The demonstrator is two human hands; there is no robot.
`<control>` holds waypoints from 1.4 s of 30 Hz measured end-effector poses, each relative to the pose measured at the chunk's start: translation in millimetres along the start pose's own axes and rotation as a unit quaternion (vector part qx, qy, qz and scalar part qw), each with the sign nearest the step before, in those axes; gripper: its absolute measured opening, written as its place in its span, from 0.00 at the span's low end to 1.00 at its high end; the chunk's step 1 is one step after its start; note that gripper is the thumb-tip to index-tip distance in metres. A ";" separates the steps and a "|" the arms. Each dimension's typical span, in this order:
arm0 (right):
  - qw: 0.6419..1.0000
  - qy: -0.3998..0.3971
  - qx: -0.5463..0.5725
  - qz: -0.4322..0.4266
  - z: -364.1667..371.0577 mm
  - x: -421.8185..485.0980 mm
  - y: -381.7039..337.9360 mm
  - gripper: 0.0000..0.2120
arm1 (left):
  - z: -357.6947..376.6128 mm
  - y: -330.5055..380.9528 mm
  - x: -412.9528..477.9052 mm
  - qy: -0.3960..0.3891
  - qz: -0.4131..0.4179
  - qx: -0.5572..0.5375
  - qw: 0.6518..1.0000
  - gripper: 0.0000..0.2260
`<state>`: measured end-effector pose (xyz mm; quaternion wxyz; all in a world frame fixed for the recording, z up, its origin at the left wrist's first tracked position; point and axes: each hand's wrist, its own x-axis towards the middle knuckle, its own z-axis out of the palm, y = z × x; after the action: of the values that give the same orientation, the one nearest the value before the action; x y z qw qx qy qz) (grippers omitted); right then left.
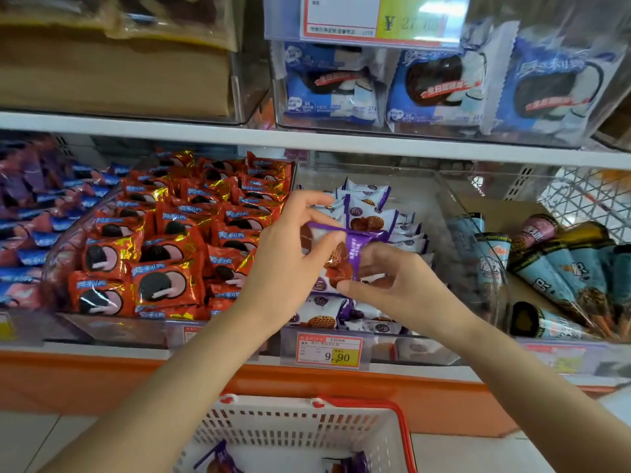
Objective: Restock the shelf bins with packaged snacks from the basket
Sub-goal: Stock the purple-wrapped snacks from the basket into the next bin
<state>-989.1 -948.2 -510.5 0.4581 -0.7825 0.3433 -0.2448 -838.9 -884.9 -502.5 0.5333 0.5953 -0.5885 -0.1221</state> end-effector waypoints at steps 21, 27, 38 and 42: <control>0.952 0.249 0.001 0.179 -32.2 71.8 60.7 0.14 | -29.0 -52.9 -6.2 -0.107 0.167 0.469 0.861 0.16; 0.960 0.240 -0.110 0.096 -29.7 90.2 57.1 0.15 | -27.4 -55.9 -6.1 -0.088 0.183 0.474 0.857 0.15; 0.919 0.124 -0.374 0.027 -34.2 103.6 51.2 0.16 | -26.9 -58.7 -6.4 -0.070 0.193 0.473 0.857 0.15; 0.880 0.161 -0.444 -0.045 -26.5 94.4 51.2 0.16 | -26.6 -58.8 -6.9 -0.068 0.197 0.477 0.854 0.15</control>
<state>-962.8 -1052.4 -537.1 -0.0105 -0.8682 0.4498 -0.2094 -786.7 -881.5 -541.0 0.1558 0.6381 -0.7144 0.2412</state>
